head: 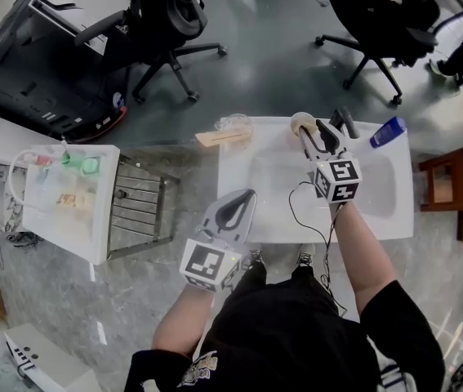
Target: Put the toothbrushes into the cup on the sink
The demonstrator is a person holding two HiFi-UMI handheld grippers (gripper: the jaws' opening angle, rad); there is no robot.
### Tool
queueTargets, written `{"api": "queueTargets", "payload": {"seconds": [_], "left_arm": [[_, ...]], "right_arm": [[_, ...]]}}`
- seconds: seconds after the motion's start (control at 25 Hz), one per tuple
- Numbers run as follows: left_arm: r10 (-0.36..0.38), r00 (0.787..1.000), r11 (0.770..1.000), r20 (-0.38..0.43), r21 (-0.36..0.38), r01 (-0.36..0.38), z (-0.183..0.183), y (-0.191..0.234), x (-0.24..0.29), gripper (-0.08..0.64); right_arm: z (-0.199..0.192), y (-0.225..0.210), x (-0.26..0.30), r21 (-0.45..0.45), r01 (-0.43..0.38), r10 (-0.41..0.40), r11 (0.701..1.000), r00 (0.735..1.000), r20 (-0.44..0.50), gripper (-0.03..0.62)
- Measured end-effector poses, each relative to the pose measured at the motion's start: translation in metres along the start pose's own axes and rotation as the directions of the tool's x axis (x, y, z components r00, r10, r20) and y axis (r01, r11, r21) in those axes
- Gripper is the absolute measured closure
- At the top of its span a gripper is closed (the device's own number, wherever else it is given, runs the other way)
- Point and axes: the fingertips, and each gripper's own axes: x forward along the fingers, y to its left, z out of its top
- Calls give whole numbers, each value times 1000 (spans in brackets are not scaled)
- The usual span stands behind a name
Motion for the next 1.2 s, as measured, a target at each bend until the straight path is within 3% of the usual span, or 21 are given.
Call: {"api": "queueTargets", "payload": {"seconds": [0.44, 0.48, 0.56, 0.6, 0.76, 1.0, 1.2], "left_arm": [[-167, 985, 986, 49, 20, 166, 19, -23, 15, 551], [-193, 980, 981, 52, 19, 192, 21, -28, 17, 551], [-246, 968, 969, 54, 17, 245, 23, -40, 21, 551], [-270, 961, 963, 54, 19, 269, 23, -46, 23, 551], [-335, 941, 942, 57, 9, 335, 22, -67, 27, 551], [-367, 929, 930, 52, -6, 368, 16, -104, 24, 551], [-321, 946, 947, 55, 11, 321, 19, -137, 16, 551]], "right_arm": [[65, 18, -98, -11, 78, -75, 997, 986, 147, 421], [70, 22, -111, -16, 78, -74, 997, 985, 155, 441], [78, 31, -135, -30, 75, -69, 997, 983, 168, 556], [80, 35, -146, -42, 78, -69, 996, 983, 171, 583], [86, 45, -185, -75, 101, -87, 992, 982, 165, 584], [80, 50, -223, -72, 81, -69, 994, 985, 155, 586], [81, 49, -253, -76, 18, -4, 997, 984, 179, 586]]}}
